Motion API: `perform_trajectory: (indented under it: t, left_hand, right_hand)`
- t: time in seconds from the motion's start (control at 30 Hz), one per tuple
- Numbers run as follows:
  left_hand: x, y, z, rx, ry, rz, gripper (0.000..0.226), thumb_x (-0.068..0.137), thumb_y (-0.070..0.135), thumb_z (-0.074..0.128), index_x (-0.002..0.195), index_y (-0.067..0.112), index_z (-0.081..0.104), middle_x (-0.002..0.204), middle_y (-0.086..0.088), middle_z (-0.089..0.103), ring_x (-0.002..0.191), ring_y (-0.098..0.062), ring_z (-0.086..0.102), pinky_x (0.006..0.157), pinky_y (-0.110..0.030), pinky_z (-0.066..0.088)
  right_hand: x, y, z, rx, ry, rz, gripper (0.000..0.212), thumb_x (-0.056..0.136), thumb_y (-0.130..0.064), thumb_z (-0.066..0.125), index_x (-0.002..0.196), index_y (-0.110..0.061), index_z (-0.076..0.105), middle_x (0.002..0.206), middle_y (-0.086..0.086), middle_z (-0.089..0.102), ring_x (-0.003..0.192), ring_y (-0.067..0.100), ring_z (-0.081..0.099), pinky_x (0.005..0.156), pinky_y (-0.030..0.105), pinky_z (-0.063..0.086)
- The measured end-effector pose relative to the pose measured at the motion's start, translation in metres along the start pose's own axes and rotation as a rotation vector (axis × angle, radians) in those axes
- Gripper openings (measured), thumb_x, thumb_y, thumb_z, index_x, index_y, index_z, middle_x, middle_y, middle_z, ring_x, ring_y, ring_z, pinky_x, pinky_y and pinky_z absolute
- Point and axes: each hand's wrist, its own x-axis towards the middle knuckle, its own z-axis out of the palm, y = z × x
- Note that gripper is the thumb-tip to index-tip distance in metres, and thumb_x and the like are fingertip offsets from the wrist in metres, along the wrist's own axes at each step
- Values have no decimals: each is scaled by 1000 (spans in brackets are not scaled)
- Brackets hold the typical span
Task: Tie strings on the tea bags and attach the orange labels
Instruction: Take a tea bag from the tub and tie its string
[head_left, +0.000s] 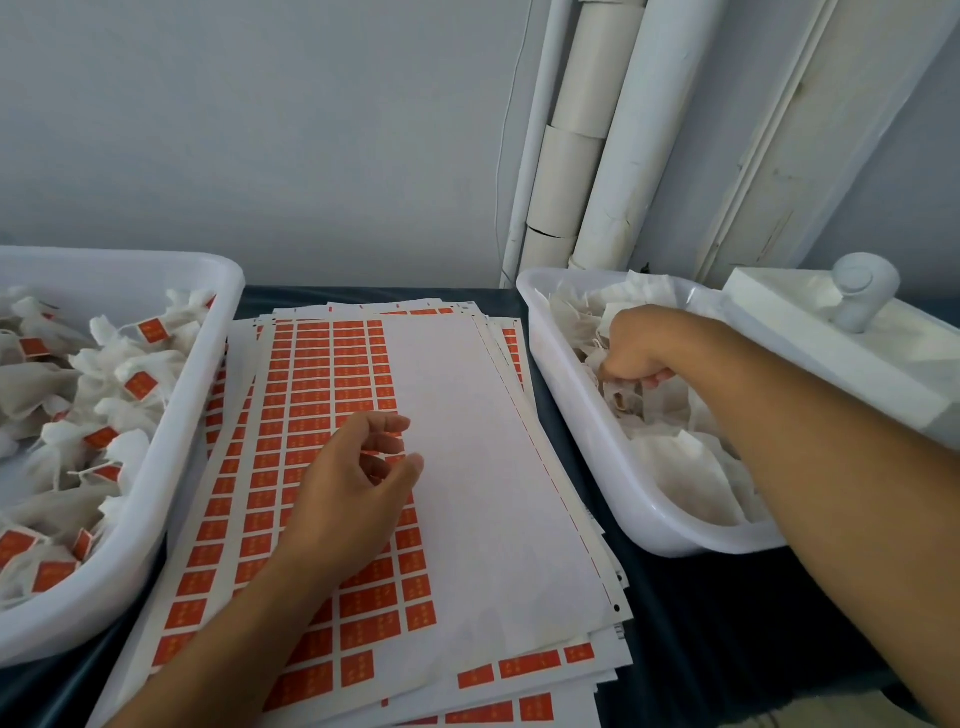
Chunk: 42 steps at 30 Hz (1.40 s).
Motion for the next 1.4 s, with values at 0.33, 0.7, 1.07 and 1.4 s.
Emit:
perform_trajectory:
  t: [0.33, 0.7, 1.07, 1.4]
  left_hand:
    - [0, 0, -1, 5, -5, -6, 25, 94, 33, 71, 104, 45, 53, 103, 27, 59, 85, -6, 65, 45, -3, 43]
    - [0, -1, 0, 3, 1, -2, 27, 93, 32, 72, 109, 43, 54, 103, 27, 59, 85, -6, 65, 46, -3, 43]
    - [0, 0, -1, -1, 4, -2, 27, 94, 32, 71, 110, 44, 53, 104, 28, 58, 86, -6, 65, 46, -3, 43]
    - [-8, 13, -4, -36, -33, 43, 29, 92, 34, 73, 108, 47, 53, 108, 25, 59, 88, -6, 66, 53, -5, 48]
  right_hand:
    - [-6, -3, 12, -147, 35, 6, 14, 86, -21, 66, 77, -13, 59, 75, 3, 63, 65, 19, 61, 61, 27, 49]
    - [-5, 11, -21, 2, -62, 4, 21, 89, -20, 63, 72, -9, 65, 47, -2, 61, 34, 11, 52, 41, 17, 41]
    - [-10, 30, -48, 432, -174, -31, 17, 93, -19, 63, 80, -10, 62, 56, 0, 57, 54, 16, 58, 50, 23, 48]
    - [-41, 25, -84, 857, -100, -209, 24, 93, -18, 59, 71, -12, 57, 60, 1, 55, 50, 12, 60, 45, 21, 49]
